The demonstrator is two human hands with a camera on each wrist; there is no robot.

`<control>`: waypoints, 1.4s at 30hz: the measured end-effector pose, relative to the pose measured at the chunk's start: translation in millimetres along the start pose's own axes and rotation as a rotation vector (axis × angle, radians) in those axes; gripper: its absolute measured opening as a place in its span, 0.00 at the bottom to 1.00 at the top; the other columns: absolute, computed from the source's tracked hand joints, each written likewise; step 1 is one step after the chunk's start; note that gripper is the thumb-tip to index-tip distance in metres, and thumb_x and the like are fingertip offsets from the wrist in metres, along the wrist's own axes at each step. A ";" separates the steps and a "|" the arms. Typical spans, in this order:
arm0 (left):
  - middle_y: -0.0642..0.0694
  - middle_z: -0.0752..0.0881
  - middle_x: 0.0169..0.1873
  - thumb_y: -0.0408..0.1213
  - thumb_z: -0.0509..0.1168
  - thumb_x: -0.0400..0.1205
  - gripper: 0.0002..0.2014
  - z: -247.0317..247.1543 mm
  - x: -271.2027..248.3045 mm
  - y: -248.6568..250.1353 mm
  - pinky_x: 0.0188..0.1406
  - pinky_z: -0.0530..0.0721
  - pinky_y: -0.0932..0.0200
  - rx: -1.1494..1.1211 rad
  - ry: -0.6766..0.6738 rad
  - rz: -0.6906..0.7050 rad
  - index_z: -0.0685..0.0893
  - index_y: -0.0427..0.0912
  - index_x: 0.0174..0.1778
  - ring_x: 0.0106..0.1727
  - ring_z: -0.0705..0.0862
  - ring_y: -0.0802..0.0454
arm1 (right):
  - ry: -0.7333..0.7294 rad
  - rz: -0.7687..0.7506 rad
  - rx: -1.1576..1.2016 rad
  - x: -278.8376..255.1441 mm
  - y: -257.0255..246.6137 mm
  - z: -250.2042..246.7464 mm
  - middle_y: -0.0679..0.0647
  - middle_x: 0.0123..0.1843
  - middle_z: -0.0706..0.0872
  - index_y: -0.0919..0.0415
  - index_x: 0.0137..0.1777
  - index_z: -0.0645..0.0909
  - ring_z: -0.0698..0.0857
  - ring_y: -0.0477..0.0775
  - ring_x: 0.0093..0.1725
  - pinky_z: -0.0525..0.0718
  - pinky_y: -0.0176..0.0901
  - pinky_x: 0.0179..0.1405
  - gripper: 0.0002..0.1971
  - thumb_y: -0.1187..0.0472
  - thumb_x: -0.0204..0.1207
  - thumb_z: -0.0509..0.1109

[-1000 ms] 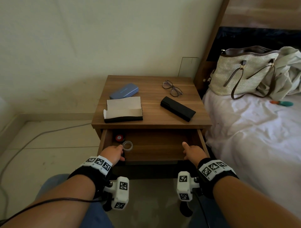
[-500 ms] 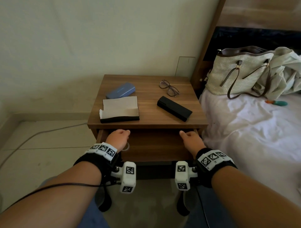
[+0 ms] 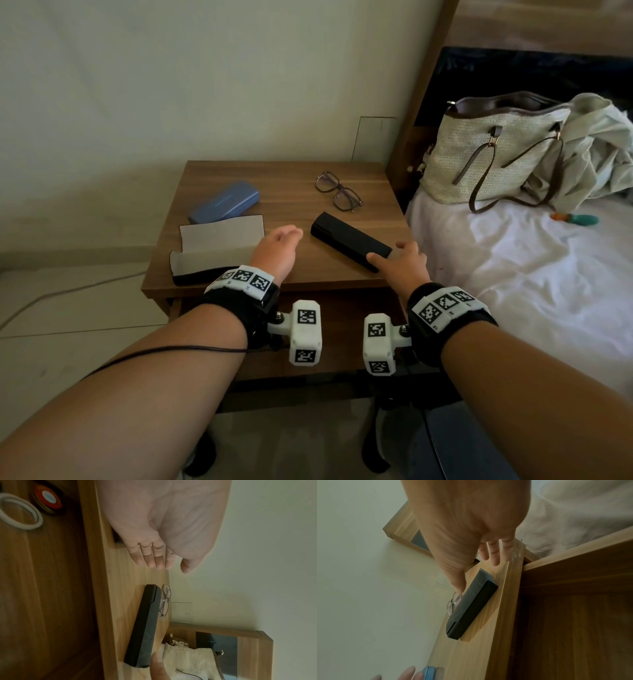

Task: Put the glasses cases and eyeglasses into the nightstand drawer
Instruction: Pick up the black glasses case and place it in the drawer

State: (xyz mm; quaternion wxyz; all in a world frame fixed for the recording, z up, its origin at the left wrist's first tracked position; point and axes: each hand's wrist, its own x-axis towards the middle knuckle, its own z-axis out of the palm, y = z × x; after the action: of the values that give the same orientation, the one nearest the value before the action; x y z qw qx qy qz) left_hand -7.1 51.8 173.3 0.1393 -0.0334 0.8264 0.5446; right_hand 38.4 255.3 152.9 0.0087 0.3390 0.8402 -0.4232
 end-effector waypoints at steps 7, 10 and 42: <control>0.47 0.66 0.81 0.51 0.50 0.87 0.28 26.1 36.9 12.0 0.79 0.60 0.50 0.056 -0.071 0.015 0.63 0.43 0.83 0.81 0.65 0.47 | -0.048 -0.042 -0.106 24.1 3.1 6.1 0.60 0.79 0.64 0.53 0.80 0.59 0.71 0.63 0.75 0.77 0.57 0.69 0.47 0.47 0.64 0.80; 0.47 0.63 0.83 0.51 0.47 0.88 0.28 32.8 50.1 10.5 0.80 0.57 0.51 0.133 -0.131 0.010 0.61 0.43 0.84 0.83 0.61 0.49 | -0.064 -0.029 -0.124 32.6 9.3 8.7 0.60 0.78 0.65 0.52 0.81 0.58 0.71 0.63 0.75 0.76 0.60 0.72 0.49 0.48 0.63 0.82; 0.43 0.85 0.50 0.52 0.65 0.79 0.18 23.9 7.7 -16.1 0.48 0.87 0.51 -0.080 0.006 -0.195 0.76 0.45 0.58 0.51 0.90 0.42 | -0.440 -0.069 0.172 -8.6 43.0 -27.3 0.56 0.59 0.85 0.55 0.70 0.75 0.86 0.52 0.49 0.80 0.40 0.41 0.30 0.61 0.67 0.80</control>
State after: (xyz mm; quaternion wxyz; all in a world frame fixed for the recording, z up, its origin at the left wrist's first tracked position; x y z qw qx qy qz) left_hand -6.5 67.7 148.1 0.1877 -0.1211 0.7972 0.5609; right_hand 77.3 287.8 142.7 0.1482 0.2091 0.7900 -0.5570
